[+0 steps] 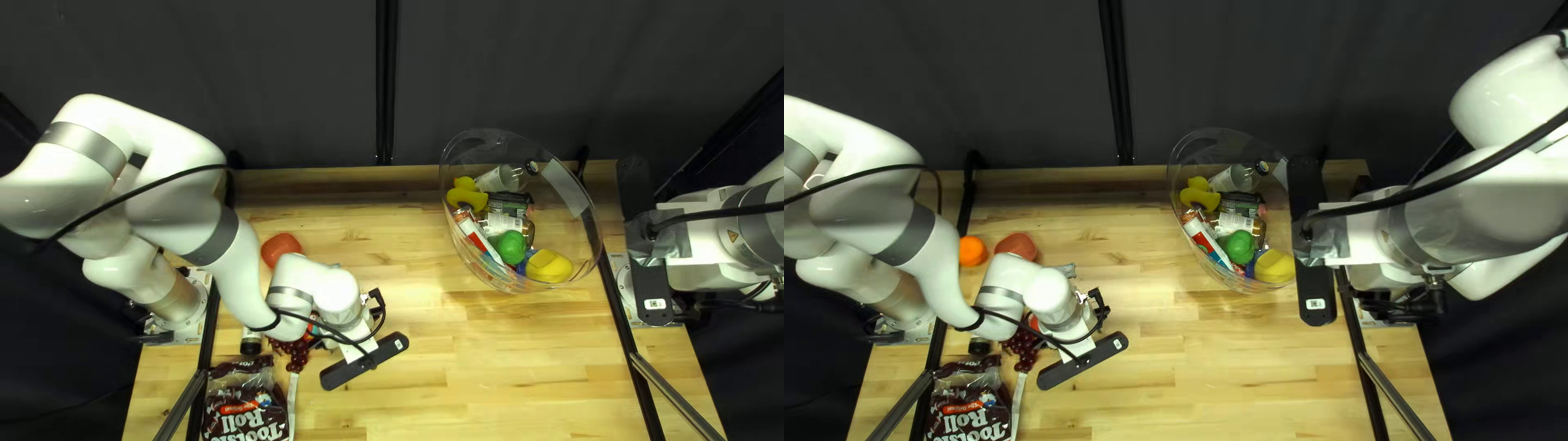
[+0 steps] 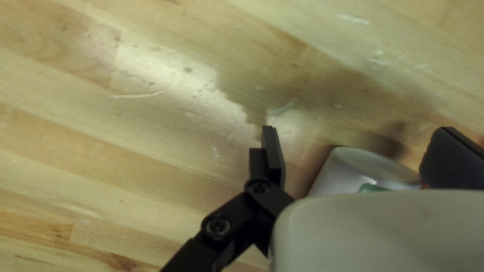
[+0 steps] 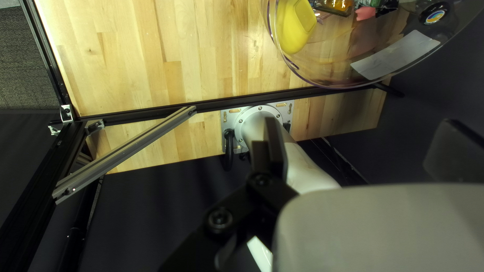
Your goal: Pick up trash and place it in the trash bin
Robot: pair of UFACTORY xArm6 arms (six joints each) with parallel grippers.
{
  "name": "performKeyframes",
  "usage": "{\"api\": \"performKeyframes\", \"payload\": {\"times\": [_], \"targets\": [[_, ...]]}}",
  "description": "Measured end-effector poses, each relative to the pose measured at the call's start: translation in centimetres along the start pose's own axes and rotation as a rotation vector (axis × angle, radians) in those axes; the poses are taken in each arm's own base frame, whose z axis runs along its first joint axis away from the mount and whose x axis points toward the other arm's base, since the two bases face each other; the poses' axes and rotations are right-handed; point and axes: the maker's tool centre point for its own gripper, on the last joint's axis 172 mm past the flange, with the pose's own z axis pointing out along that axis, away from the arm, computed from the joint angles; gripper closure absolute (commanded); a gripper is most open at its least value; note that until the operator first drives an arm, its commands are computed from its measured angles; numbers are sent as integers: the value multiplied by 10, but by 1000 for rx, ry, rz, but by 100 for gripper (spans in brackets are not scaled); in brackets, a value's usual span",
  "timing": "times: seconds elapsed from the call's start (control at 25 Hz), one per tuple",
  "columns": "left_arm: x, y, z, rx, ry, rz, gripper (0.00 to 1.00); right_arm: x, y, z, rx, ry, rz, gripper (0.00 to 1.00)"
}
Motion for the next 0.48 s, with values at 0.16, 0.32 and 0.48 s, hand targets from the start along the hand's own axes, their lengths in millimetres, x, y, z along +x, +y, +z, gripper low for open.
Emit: {"api": "performKeyframes", "payload": {"times": [0.16,0.32,0.48], "targets": [[3,-4,0,20,-13,-7,0,0,0,0,0,0,0,0],[7,14,-8,25,-7,12,0,0,0,0,0,0,0,0],[7,29,-4,9,-1,31,0,0,0,0,0,0,0,0]]}}
